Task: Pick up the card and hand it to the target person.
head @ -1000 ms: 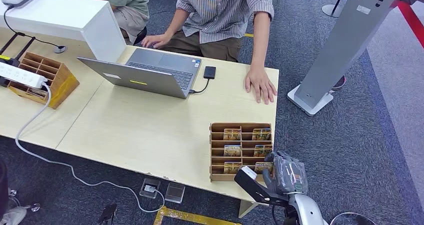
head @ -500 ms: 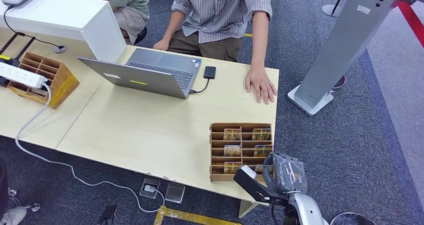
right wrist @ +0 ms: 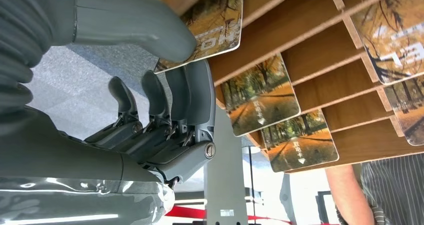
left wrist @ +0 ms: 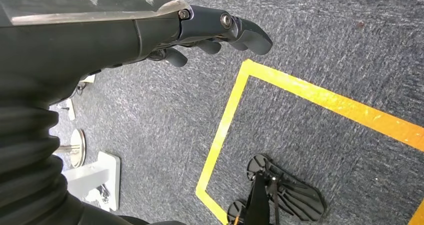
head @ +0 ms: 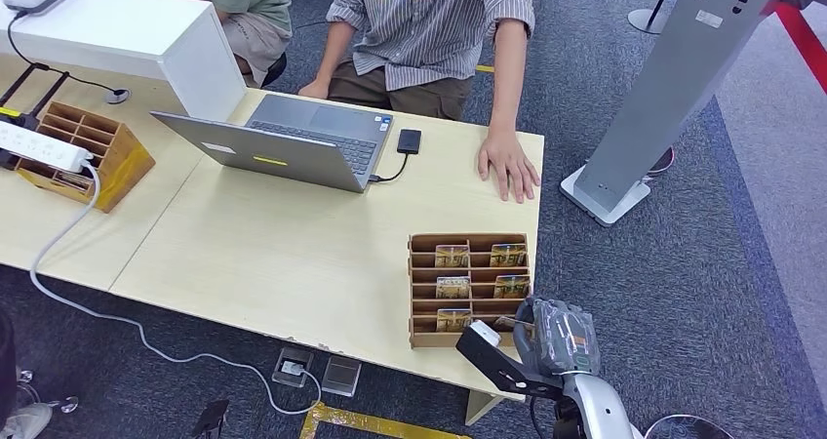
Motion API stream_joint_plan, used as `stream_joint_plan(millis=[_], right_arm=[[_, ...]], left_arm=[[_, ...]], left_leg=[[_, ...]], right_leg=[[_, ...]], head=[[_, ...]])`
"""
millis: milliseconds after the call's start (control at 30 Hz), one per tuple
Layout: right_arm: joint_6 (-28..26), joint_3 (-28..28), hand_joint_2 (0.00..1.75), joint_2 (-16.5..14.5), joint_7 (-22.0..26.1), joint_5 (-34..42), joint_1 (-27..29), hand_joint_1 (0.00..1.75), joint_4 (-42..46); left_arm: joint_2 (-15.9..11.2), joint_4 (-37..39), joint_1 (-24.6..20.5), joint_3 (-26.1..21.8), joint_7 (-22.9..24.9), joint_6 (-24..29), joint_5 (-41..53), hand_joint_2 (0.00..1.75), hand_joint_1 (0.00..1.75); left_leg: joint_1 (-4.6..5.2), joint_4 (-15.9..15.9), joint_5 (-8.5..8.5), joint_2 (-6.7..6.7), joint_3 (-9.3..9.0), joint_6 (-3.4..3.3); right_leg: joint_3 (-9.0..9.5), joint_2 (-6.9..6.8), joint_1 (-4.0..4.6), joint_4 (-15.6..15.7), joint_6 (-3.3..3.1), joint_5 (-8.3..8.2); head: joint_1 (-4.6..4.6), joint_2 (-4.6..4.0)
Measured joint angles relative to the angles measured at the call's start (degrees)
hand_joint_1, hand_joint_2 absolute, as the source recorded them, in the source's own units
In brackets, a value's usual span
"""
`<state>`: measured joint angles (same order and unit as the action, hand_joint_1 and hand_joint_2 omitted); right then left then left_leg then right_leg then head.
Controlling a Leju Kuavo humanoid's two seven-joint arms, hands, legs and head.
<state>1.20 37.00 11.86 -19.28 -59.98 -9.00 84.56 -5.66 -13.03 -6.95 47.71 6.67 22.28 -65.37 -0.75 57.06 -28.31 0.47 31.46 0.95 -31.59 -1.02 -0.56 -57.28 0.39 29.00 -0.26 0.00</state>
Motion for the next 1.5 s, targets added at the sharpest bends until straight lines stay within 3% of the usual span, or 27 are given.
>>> stream_joint_plan(millis=[133,300,500,867,1133,1333,1500], right_arm=[[0.0,0.0,1.75,0.0,0.0,0.0,0.0,1.75,0.0],[-0.4,0.0,1.75,0.1,0.7,0.4,-0.1,1.75,0.0],[-2.5,-0.3,1.75,0.9,4.9,0.9,0.0,1.75,2.1],[-1.0,-5.1,1.75,2.6,12.5,-1.0,-1.1,1.75,15.3],[0.0,-10.2,1.75,4.7,14.8,-4.1,-8.8,1.75,26.3],[-2.5,-11.0,1.75,5.3,16.4,-5.7,-16.3,1.75,26.0],[-3.8,-10.9,1.75,5.3,16.9,-6.6,-19.0,1.75,23.8]], left_arm=[[0.0,0.0,0.0,0.0,0.0,-0.1,0.0,1.75,0.0],[0.0,0.0,0.0,0.0,-0.9,-1.0,0.0,1.75,0.0],[0.0,0.0,0.0,0.0,-2.2,-2.2,0.5,1.75,0.0],[0.0,0.0,0.1,0.0,-2.2,-2.2,1.0,1.75,0.0],[-0.2,0.0,0.1,0.0,-2.1,-3.2,2.3,1.75,0.0],[-0.2,0.0,0.0,0.2,-2.1,-3.3,3.4,1.75,0.0],[-0.3,0.0,0.0,0.2,-2.0,-3.9,3.5,1.75,0.0]], left_leg=[[0.0,0.0,0.0,0.0,-0.01,0.0],[0.0,0.0,0.0,0.0,0.0,0.0],[0.0,0.0,0.0,0.0,0.0,0.0],[0.0,0.0,0.0,0.0,-0.01,0.0],[0.0,0.0,0.0,0.03,-0.02,0.0],[0.0,0.0,0.01,0.04,-0.01,0.0],[0.0,0.0,0.01,0.02,0.01,0.0]], right_leg=[[0.0,0.0,0.0,0.0,0.0,0.0],[0.0,0.0,0.0,0.0,0.0,0.0],[-0.01,0.0,0.0,0.0,0.0,0.0],[0.0,0.0,0.0,0.0,0.0,-0.01],[0.01,0.02,0.0,0.0,0.02,-0.03],[0.02,0.05,0.0,0.0,0.02,-0.04],[0.01,0.05,0.0,0.0,0.02,-0.04]], head=[[0.0,0.0],[0.0,0.0],[0.0,0.0],[-0.01,0.0],[0.0,0.0],[-0.01,0.0],[-0.01,0.0]])
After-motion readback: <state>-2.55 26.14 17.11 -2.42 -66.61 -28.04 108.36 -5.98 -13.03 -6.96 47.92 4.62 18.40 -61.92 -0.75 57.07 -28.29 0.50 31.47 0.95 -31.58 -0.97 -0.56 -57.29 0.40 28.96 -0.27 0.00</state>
